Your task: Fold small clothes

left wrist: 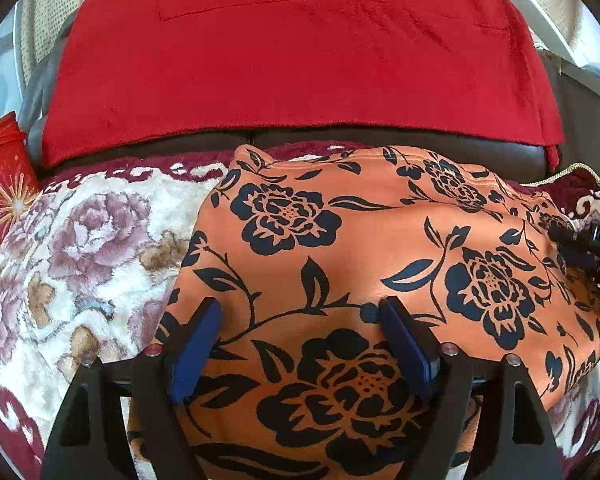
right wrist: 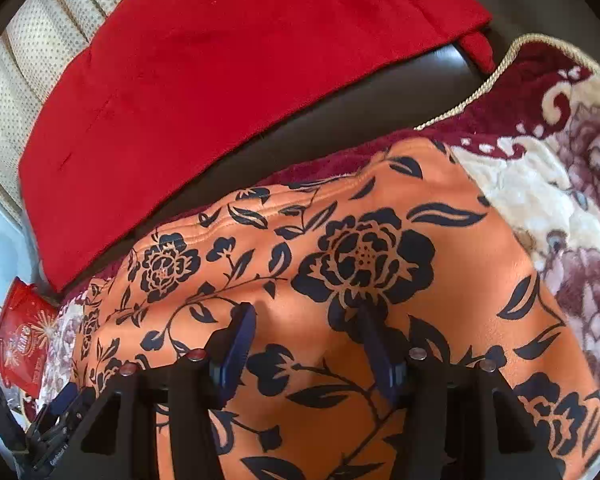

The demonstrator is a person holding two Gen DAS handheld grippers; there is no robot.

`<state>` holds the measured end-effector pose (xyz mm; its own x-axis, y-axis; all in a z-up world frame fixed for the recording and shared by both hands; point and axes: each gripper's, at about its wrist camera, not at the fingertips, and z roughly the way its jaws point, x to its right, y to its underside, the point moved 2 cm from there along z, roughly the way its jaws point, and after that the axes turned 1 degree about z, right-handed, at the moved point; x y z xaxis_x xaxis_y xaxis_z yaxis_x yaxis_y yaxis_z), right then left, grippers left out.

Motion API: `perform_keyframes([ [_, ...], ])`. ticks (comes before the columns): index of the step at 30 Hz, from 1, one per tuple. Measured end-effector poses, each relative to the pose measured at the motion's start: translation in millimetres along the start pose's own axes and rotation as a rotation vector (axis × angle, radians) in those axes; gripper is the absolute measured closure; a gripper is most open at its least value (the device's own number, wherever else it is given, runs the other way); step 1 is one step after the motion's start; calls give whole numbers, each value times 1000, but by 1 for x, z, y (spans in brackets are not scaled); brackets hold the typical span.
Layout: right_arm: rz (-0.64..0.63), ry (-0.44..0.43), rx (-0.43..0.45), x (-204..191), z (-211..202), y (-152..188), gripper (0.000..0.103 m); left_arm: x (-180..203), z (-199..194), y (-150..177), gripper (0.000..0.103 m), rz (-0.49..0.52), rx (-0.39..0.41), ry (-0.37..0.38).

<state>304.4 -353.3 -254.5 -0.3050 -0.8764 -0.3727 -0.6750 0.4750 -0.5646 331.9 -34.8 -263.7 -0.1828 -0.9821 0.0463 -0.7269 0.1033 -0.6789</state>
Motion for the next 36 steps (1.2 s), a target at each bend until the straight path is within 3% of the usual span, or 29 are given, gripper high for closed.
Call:
perform_keyframes([
  [3, 17, -65, 32, -12, 2, -13, 45, 0, 1, 0, 18, 10, 6, -17],
  [7, 15, -74, 44, -22, 19, -28, 45, 2, 5, 0, 16, 22, 13, -36],
  [10, 10, -16, -58, -20, 58, -30, 45, 2, 5, 1, 15, 33, 17, -47],
  [13, -47, 39, -46, -29, 60, -32, 45, 2, 6, 1, 10, 31, 18, -60],
  [16, -30, 27, -34, -25, 53, -31, 45, -1, 7, 1, 9, 20, 9, -52],
  [19, 34, -47, -35, -18, 35, -28, 45, 0, 7, 1, 8, 30, 9, -59],
  [23, 22, -109, -73, -21, 14, -7, 45, 0, 7, 2, 7, 28, 5, -67],
  [30, -47, -72, -121, -19, 12, 12, 45, 5, 9, 4, 4, 30, -14, -111],
  [36, 78, -144, -74, 24, -44, 32, 45, -4, -1, -5, 4, 53, -83, -20],
])
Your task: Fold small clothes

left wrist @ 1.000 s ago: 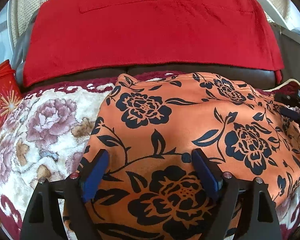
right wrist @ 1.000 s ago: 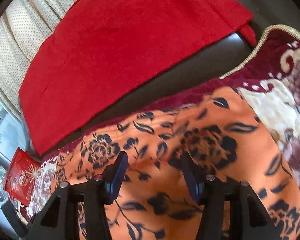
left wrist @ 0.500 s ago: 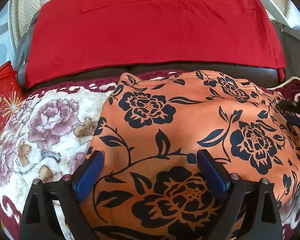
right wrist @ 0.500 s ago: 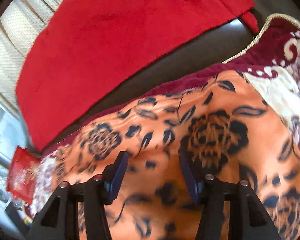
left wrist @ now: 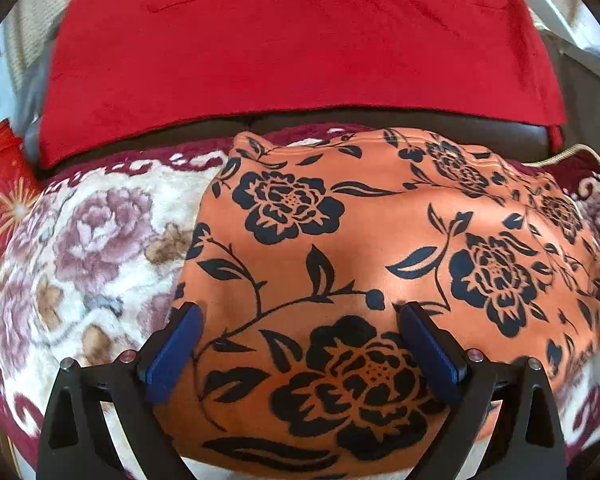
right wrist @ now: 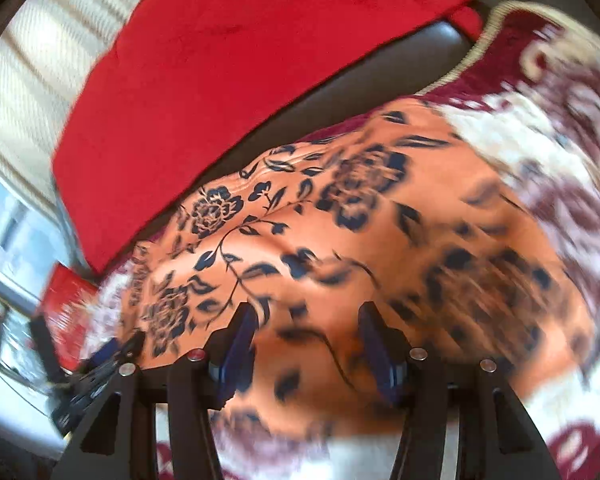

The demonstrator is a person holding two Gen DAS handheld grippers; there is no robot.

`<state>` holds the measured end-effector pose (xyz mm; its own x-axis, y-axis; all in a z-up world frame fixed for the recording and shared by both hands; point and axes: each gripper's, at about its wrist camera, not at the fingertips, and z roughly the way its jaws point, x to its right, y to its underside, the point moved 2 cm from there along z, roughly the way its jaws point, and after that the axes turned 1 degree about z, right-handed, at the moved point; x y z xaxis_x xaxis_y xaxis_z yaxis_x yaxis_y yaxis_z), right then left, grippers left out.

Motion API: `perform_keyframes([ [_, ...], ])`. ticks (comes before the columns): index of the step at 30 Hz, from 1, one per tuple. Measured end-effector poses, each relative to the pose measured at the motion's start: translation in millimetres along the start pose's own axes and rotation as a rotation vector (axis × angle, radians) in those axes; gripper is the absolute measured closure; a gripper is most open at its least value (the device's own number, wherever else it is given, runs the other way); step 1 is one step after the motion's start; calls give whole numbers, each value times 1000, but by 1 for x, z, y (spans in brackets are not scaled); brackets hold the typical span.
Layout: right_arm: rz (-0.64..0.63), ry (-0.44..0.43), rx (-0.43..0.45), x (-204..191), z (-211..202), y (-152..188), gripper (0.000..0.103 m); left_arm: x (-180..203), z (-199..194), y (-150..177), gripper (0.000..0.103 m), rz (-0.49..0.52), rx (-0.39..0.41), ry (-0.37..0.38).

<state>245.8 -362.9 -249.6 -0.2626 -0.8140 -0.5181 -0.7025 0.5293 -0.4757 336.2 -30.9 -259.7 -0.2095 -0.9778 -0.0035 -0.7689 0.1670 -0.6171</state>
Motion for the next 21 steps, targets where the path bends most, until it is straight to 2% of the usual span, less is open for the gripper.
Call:
perform_keyframes([
  [1, 35, -31, 21, 7, -14, 4, 44, -4, -5, -2, 4, -2, 25, -29],
  [3, 106, -71, 63, 22, -36, 15, 34, -14, -13, -5, 4, -14, 86, -129],
  [4, 150, -81, 80, 31, -46, 23, 34, -19, -15, -6, 4, -24, 95, -169],
  [6, 227, -99, 89, 49, -58, 35, 34, -29, -13, -9, 4, -56, 89, -205],
  [8, 313, -120, 74, 66, -59, 43, 33, -33, -1, -6, 4, -69, 40, -229],
  [10, 418, -143, 77, 82, -48, 42, 33, -28, 23, 2, 4, -40, -65, -225],
  [13, 527, -157, 88, 101, -34, 35, 33, -29, 21, 2, 4, -50, -34, -221],
  [15, 587, -200, 109, 108, -24, 31, 33, -29, 21, -1, 4, -31, -48, -214],
  [19, 600, -180, 187, 109, -17, 16, 35, -39, 18, -4, 4, -79, -37, -184],
  [20, 602, -177, 195, 108, -13, 12, 37, -42, 18, -6, 4, -85, -35, -184],
  [21, 601, -177, 201, 108, -10, 9, 49, -46, 18, -7, 4, -89, -34, -190],
])
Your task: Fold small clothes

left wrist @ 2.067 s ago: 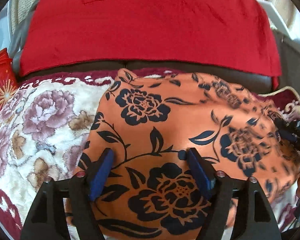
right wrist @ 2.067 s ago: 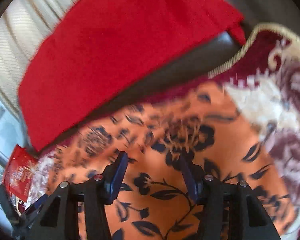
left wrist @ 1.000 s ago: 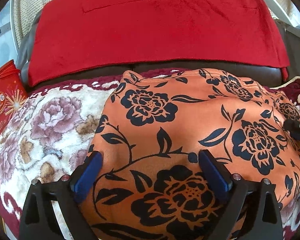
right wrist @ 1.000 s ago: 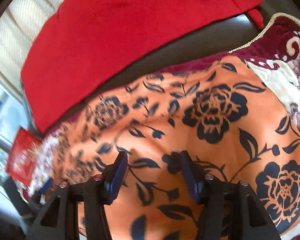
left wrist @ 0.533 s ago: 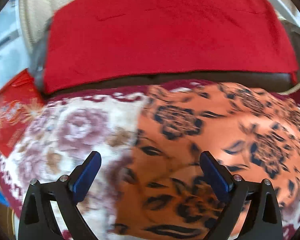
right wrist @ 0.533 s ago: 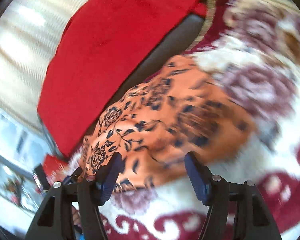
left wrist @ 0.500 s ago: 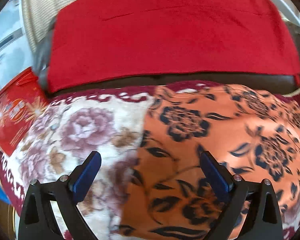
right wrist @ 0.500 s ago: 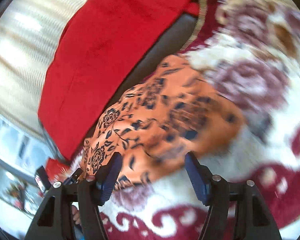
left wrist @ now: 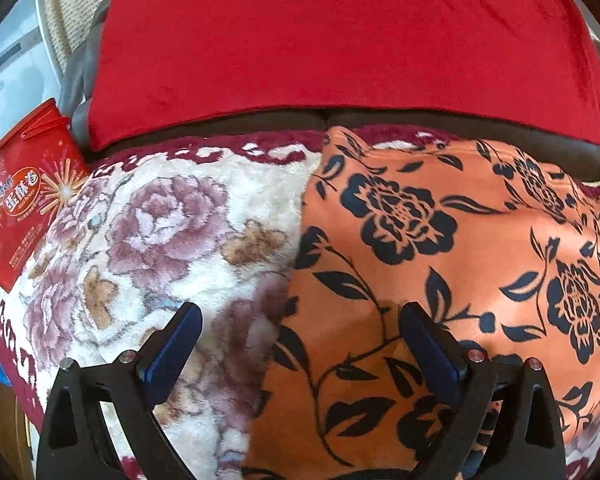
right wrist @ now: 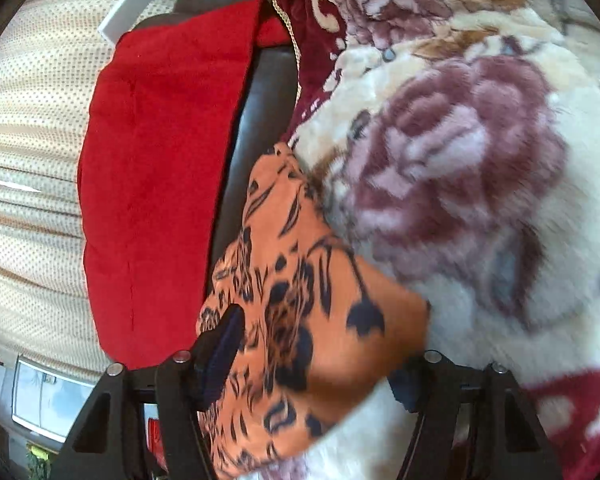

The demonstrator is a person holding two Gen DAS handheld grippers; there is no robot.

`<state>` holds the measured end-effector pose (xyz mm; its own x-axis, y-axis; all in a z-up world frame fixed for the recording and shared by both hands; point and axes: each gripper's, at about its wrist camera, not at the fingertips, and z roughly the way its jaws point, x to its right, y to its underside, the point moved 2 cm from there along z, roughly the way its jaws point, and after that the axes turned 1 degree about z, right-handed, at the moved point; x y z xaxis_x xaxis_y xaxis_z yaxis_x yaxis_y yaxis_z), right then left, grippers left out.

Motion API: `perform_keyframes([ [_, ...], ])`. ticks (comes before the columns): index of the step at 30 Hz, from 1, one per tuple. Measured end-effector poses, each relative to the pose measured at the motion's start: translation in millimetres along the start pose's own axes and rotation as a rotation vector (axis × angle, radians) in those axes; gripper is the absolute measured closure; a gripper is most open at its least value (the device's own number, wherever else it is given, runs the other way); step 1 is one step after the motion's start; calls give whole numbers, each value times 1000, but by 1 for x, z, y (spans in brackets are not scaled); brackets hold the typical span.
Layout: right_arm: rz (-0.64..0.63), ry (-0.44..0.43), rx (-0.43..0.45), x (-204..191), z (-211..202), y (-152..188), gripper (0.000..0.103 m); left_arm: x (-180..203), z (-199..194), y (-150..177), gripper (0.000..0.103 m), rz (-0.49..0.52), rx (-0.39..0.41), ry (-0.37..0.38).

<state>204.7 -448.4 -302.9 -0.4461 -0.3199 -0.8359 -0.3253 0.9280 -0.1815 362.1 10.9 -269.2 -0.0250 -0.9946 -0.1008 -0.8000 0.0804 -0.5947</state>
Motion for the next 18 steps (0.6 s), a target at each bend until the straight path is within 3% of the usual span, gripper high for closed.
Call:
perform_keyframes([
  [2, -10, 6, -18, -2, 11, -4, 74, -5, 0, -2, 4, -13, 0, -11],
  [3, -5, 20, -23, -1, 16, -4, 76, -9, 1, -3, 4, -22, 0, -13],
  [6, -51, 47, 5, -14, 12, -2, 82, -22, 1, -8, 4, -59, -5, -21],
  [10, -197, 48, 43, -70, 3, 13, 83, -36, 2, -15, 4, -91, -7, -52],
  [15, -352, -24, 10, -158, 16, 50, 84, -69, 0, -24, 4, -169, -5, -102],
  [18, -419, -90, -30, -205, 30, 91, 85, -101, -4, -29, 4, -250, 8, -144],
])
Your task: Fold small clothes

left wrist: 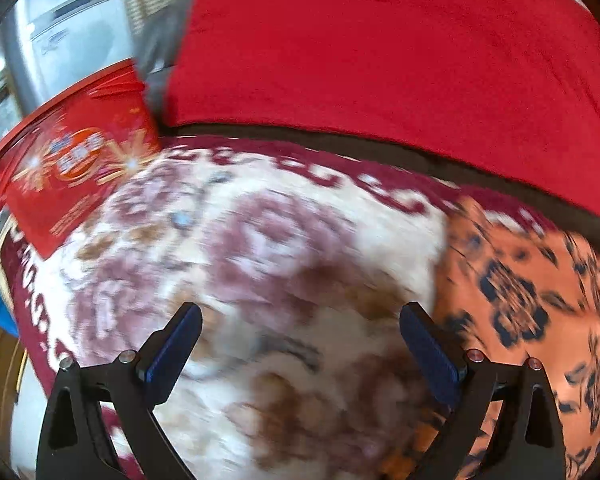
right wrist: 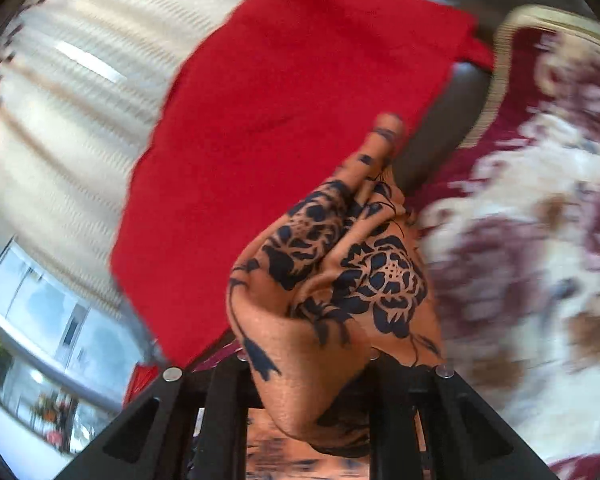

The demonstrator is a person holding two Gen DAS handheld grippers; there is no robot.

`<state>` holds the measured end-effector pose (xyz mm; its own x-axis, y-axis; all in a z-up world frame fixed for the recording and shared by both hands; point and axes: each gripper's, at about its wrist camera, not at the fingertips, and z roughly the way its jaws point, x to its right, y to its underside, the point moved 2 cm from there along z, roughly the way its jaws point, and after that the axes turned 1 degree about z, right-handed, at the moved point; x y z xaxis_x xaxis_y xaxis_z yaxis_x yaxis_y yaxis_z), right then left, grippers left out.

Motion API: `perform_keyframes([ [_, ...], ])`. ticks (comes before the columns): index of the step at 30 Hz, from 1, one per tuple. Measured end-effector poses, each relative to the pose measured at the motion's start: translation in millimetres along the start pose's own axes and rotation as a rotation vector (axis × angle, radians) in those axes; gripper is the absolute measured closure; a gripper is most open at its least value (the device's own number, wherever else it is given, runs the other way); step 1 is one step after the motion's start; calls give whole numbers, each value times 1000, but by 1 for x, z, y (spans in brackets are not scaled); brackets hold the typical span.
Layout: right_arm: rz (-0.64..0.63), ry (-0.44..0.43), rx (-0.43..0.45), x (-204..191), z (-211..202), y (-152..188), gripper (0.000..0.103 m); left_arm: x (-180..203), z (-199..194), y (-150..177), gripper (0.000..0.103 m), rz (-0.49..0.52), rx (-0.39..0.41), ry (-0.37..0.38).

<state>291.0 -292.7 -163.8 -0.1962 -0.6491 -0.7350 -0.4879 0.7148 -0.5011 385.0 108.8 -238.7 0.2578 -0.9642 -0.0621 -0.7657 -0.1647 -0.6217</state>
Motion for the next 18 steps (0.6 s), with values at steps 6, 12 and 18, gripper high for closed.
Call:
perform_keyframes([
  [6, -102, -96, -168, -77, 65, 83, 85, -58, 5, -14, 4, -143, 13, -75],
  [12, -156, -67, -393, -86, 136, 182, 84, -77, 12, -13, 4, -192, -20, -32],
  [18, -162, -172, -443, -78, 136, 168, 51, -58, 1, -15, 4, -124, 10, 5],
])
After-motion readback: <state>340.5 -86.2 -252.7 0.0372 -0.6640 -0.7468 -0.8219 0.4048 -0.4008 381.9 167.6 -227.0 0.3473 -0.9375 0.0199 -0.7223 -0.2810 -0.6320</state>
